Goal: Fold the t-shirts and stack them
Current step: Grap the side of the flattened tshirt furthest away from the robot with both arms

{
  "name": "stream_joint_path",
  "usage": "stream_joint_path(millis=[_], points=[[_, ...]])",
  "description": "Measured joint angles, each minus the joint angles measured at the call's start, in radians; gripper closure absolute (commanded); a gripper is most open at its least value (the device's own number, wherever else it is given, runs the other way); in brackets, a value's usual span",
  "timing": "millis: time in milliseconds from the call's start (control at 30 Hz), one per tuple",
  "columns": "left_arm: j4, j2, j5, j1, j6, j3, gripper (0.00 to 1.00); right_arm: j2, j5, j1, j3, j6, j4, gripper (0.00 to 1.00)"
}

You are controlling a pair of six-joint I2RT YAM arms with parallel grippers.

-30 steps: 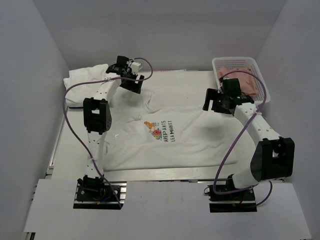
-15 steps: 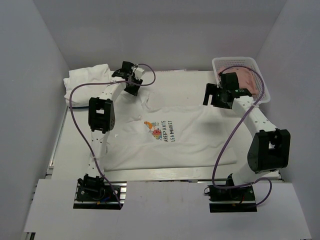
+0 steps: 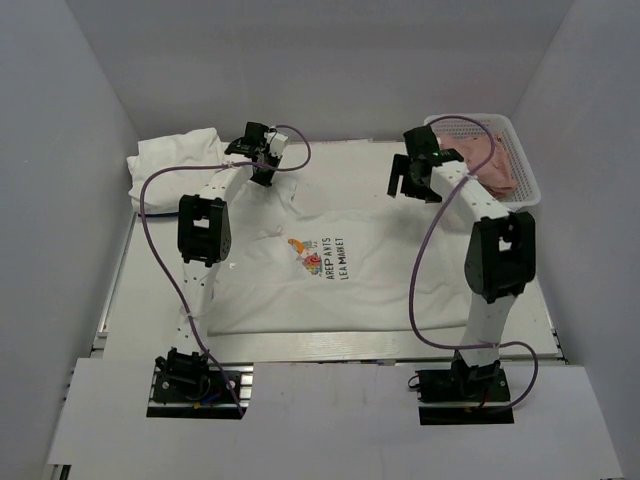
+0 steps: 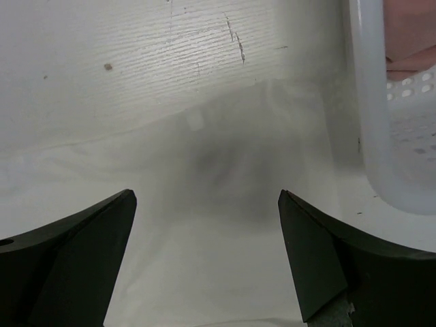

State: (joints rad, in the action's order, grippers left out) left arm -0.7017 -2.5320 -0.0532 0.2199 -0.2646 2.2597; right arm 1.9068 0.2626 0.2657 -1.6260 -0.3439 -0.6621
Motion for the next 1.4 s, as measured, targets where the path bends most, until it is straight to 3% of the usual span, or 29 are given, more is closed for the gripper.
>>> stream_joint_path(millis=[167, 567, 1067, 1233, 1400], points=[[0.0, 0.038, -0.01, -0.003, -0.008, -0.046, 1.0, 0.124, 0.083, 0.034, -0.113, -0.104, -0.04, 0.1], [-0.035, 0.181, -0.132, -0.016, -0.087, -0.104, 1.0, 0.288, 0.143, 0.029, -0.198, -0.222, -0.097, 0.1], [-0.034, 0.326, -0.17, -0.013, -0.124, -0.323, 1.0, 0.36, 0.177, 0.029, -0.254, -0.306, -0.088, 0.11], [-0.031, 0.422, -0.183, -0.013, -0.115, -0.409, 1.0, 0.369, 0.189, 0.029, -0.233, -0.316, -0.083, 0.23], [0.007, 0.548, -0.197, -0.013, -0.08, -0.543, 1.0, 0.37, 0.191, 0.029, -0.223, -0.324, -0.077, 0.5]])
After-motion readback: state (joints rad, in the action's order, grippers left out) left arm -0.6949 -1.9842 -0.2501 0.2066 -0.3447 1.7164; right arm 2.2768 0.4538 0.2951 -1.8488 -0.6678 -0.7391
